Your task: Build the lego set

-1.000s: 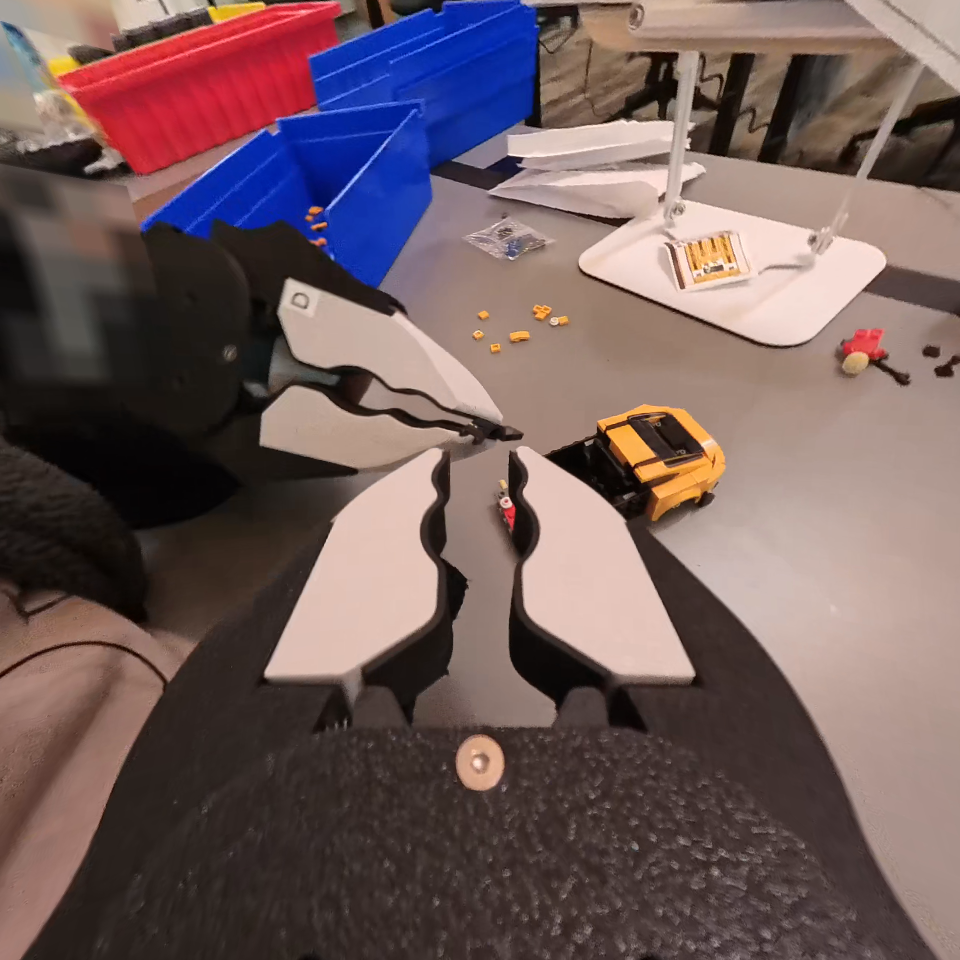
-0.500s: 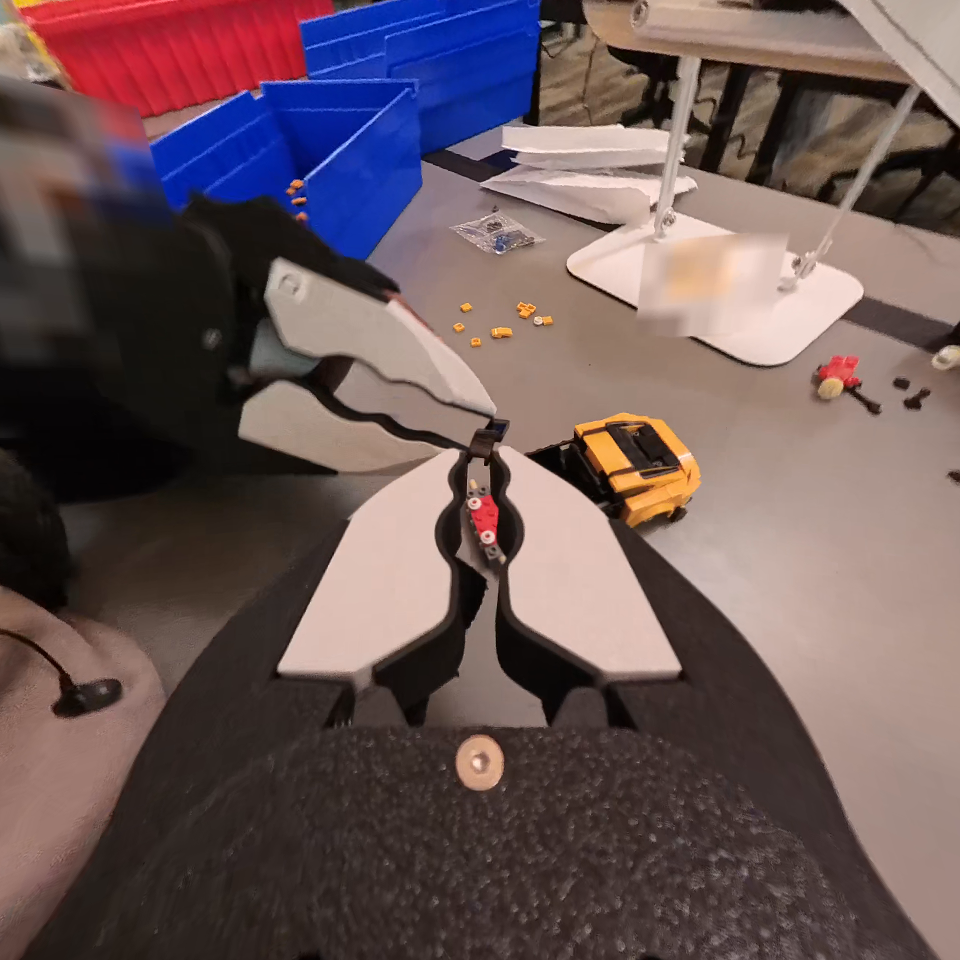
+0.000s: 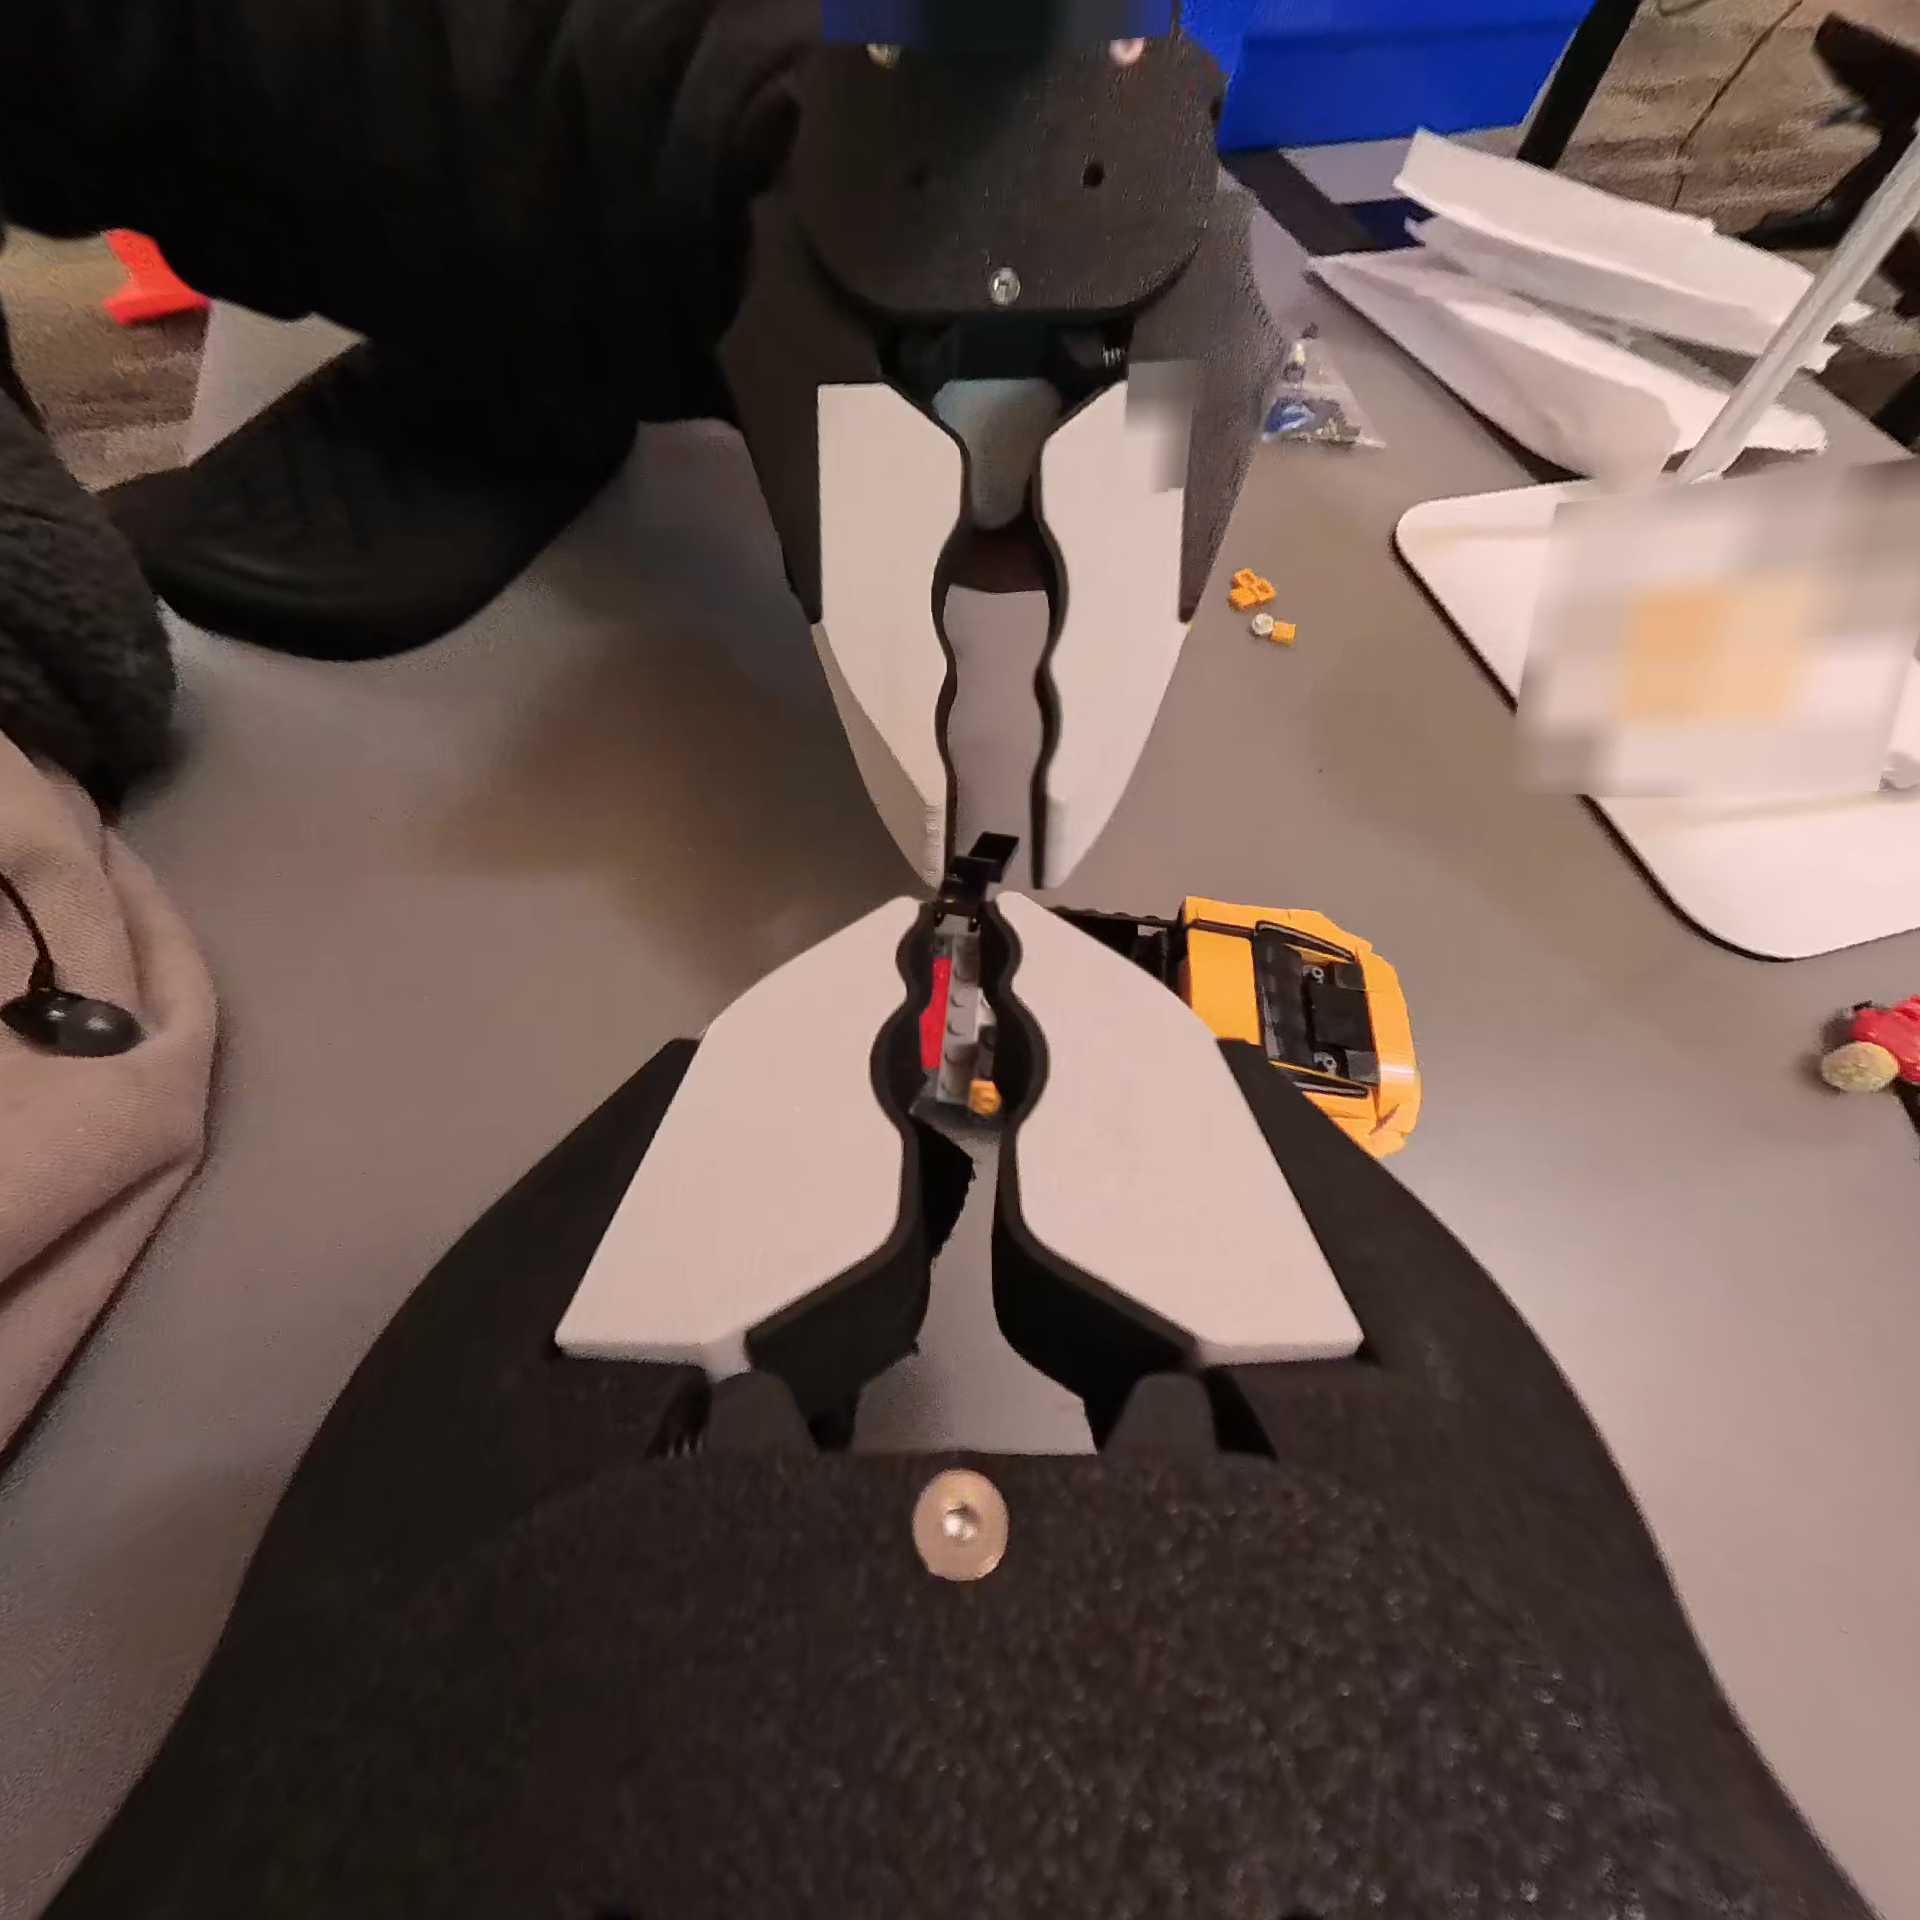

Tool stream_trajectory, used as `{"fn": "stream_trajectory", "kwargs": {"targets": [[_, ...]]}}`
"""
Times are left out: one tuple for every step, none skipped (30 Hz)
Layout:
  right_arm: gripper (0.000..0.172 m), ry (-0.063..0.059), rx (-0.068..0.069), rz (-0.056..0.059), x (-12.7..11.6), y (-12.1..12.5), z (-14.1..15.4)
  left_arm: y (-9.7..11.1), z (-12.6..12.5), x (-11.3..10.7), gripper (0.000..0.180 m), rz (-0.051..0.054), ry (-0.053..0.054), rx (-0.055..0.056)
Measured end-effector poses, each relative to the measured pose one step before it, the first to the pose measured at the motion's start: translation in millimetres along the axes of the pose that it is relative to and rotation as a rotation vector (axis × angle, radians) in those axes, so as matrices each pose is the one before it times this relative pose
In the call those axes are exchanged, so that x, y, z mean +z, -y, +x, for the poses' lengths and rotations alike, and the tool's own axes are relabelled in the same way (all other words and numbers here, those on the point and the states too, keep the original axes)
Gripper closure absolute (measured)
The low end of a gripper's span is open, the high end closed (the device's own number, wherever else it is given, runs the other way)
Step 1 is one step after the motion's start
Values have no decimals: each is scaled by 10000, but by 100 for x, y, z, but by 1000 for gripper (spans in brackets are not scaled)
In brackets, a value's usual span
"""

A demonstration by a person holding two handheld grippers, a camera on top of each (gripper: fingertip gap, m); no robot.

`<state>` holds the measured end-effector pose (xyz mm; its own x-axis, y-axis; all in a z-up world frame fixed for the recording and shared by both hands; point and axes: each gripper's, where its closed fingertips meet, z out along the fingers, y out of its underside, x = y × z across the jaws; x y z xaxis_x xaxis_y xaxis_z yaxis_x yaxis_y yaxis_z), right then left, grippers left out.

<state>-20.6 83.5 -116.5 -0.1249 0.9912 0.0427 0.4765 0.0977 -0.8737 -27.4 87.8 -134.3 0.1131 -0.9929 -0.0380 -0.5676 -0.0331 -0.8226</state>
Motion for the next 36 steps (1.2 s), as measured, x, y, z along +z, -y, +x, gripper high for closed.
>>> {"fn": "stream_trajectory", "kwargs": {"targets": [[164, 87, 43, -73, 192, -273, 193, -213, -98, 196, 167, -217, -111, 128], [164, 119, 73, -4, 153, -158, 87, -325, -317, 247, 167, -284, 74, 162], [164, 101, 63, -10, 121, -176, 97, -310, -235, 272, 167, -248, 16, 114], [164, 42, 19, -64, 108, -241, 169, -153, -22, 247, 169, -131, -124, 13], [164, 32, 10, -63, 86, -239, 188, -68, -1, 214, 171, -69, -146, -20], [164, 58, 35, -72, 69, -232, 146, -167, -143, 182, 171, -125, -47, 23], [164, 22, 33, -70, 48, -230, 193, -146, -212, 146, 171, -113, 5, 46], [164, 28, 29, -51, 43, -204, 165, -97, -179, 110, 168, -94, -2, 21], [164, 69, 49, -56, 39, -186, 80, -55, -153, 93, 167, -91, -3, -16], [164, 37, 40, -50, 52, -160, 91, -46, -113, 90, 168, -81, -14, -10], [164, 8, 22, -98, 63, -229, 118, -59, -69, 92, 169, -91, -25, 20], [164, 28, 6, -151, 81, -285, 83, -83, -46, 111, 169, -99, -20, 36], [164, 35, 1, -105, 70, -241, 60, -69, -29, 103, 170, -90, -27, 23], [164, 32, 31, -59, 69, -166, 59, -78, -17, 125, 172, -98, -30, -1], [164, 31, 43, -55, 44, -142, 69, -114, -28, 188, 172, -127, -11, -12], [164, 35, 38, -77, 57, -138, 54, -127, -22, 200, 172, -135, 5, 7], [164, 47, -1, -47, 69, -97, -15, -105, 51, 168, 172, -126, -37, 20], [164, 58, 5, -79, 93, -129, -46, -116, 78, 128, 173, -125, -67, 2], [164, 34, 14, -100, 96, -166, -8, -132, 35, 110, 172, -116, -52, -23], [164, 17, 7, -110, 96, -185, 11, -138, 25, 87, 172, -110, -48, -48], [164, -9, 27, -116, 91, -178, 51, -125, 14, 77, 173, -130, -39, -63], [164, 20, 24, -129, 60, -183, 23, -126, 61, 65, 173, -149, -43, -37], [163, 71, 9, -136, 24, -178, -57, -148, 32, 60, 173, -203, -11, 3], [161, 35, -10, -117, -24, -139, -7, -159, -25, 88, 173, -226, 46, 24], [159, 26, -32, -93, -66, -92, 2, -11, 10, 46, 173, -136, 27, 20], [158, 41, -38, -74, -108, -50, -23, 2, 46, 29, 173, -142, 2, 14], [157, 30, -26, -68, -110, -34, -18, -15, 21, 37, 173, -142, 8, 25], [156, 32, -13, -78, -98, -43, -15, -7, -25, 39, 173, -137, 26, 27], [155, 40, -20, -87, -65, -48, -42, -13, -3, 43, 173, -133, 6, 19], [155, 66, -37, -77, -30, -40, -100, -10, -12, 55, 173, -134, -2, 32], [155, 37, -37, -56, 18, -25, -87, 17, -27, 32, 173, -101, -11, 10], [155, 6, -39, -42, 37, -26, -55, 14, -17, 29, 173, -98, -26, -33], [155, 5, -22, -22, 61, -30, -48, -9, -18, 14, 173, -97, -35, -32], [154, 3, 12, 12, 69, -26, -36, -2, -13, 14, 173, -85, -24, -2], [154, -6, 36, 42, 75, -12, -5, 2, -14, 14, 173, -68, -9, 14], [154, 16, 52, 52, 78, -14, -27, 14, -22, 21, 173, -53, -8, -6]]}}
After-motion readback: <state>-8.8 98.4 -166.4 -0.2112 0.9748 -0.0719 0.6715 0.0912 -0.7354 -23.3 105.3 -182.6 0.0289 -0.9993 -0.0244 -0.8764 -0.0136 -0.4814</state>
